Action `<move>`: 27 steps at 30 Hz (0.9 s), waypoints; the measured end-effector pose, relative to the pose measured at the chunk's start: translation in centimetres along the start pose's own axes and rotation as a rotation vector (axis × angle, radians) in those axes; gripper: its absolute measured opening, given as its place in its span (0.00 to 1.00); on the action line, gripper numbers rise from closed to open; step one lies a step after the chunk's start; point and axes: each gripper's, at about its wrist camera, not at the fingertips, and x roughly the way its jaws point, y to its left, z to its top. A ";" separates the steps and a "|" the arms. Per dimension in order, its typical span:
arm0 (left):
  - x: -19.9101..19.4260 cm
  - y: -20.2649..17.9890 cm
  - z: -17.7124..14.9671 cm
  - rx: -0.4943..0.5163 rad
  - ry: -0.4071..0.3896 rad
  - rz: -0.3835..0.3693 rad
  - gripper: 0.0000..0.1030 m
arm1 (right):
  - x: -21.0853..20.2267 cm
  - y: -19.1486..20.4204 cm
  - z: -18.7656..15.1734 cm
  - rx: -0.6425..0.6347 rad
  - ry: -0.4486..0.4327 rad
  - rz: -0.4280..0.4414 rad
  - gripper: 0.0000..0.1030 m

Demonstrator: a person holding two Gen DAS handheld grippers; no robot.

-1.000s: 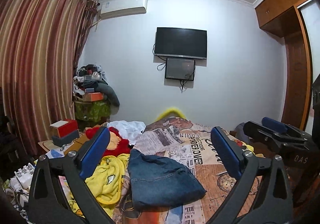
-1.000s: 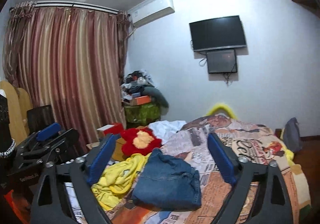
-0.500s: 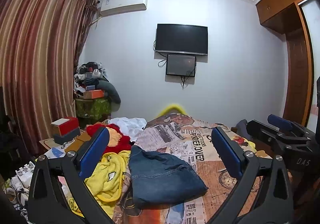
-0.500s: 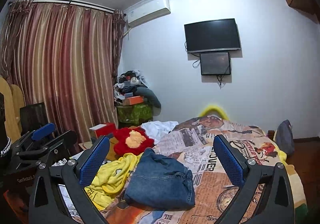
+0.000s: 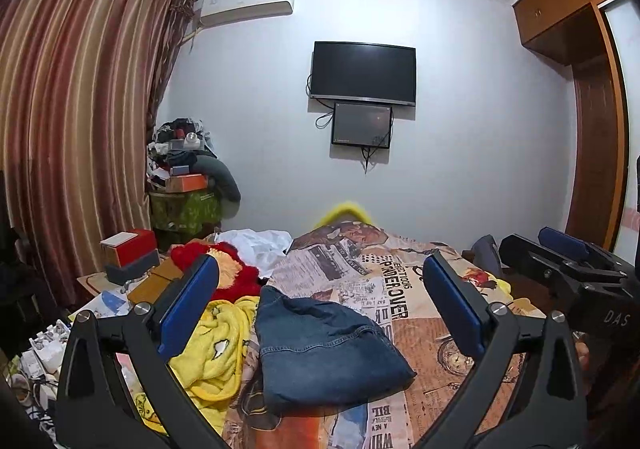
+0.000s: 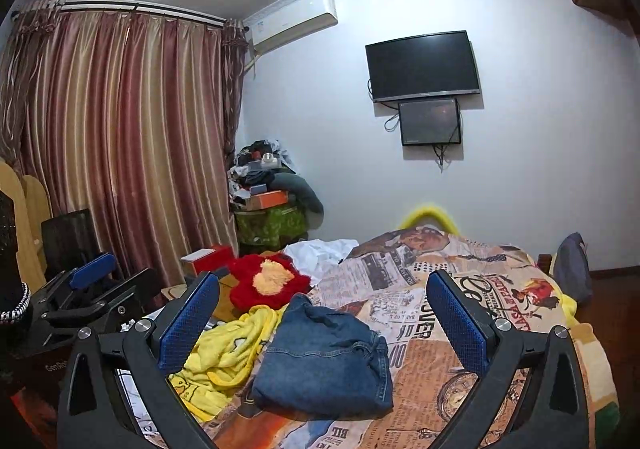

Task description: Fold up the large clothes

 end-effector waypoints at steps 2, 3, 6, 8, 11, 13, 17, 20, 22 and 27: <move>0.0 -0.1 0.0 0.000 0.001 0.000 1.00 | 0.0 0.0 0.0 0.003 0.000 0.000 1.00; 0.0 -0.1 0.0 0.001 0.001 -0.001 1.00 | 0.0 0.0 0.0 0.004 0.000 0.001 1.00; 0.0 -0.3 0.0 0.004 0.002 -0.004 1.00 | -0.1 0.0 -0.1 0.007 0.000 0.004 1.00; 0.0 -0.4 0.0 0.002 0.005 -0.005 1.00 | -0.1 0.0 0.0 0.008 0.001 0.003 1.00; 0.2 -0.4 0.0 -0.001 0.008 -0.008 1.00 | -0.2 0.0 -0.1 0.009 0.000 0.002 1.00; 0.2 -0.4 0.0 -0.002 0.009 -0.010 1.00 | 0.0 -0.1 -0.1 0.011 0.001 -0.003 1.00; 0.3 -0.4 0.0 -0.004 0.011 -0.012 1.00 | 0.0 -0.2 -0.1 0.011 0.001 -0.012 1.00; 0.3 -0.5 0.0 -0.005 0.011 -0.013 1.00 | 0.1 -0.2 0.0 0.014 0.001 -0.016 1.00; 0.4 -0.5 -0.1 -0.005 0.013 -0.017 1.00 | 0.1 -0.2 -0.1 0.016 0.002 -0.015 1.00; 0.5 -0.8 -0.2 0.000 0.006 -0.022 1.00 | 0.1 -0.2 0.0 0.013 0.001 -0.019 1.00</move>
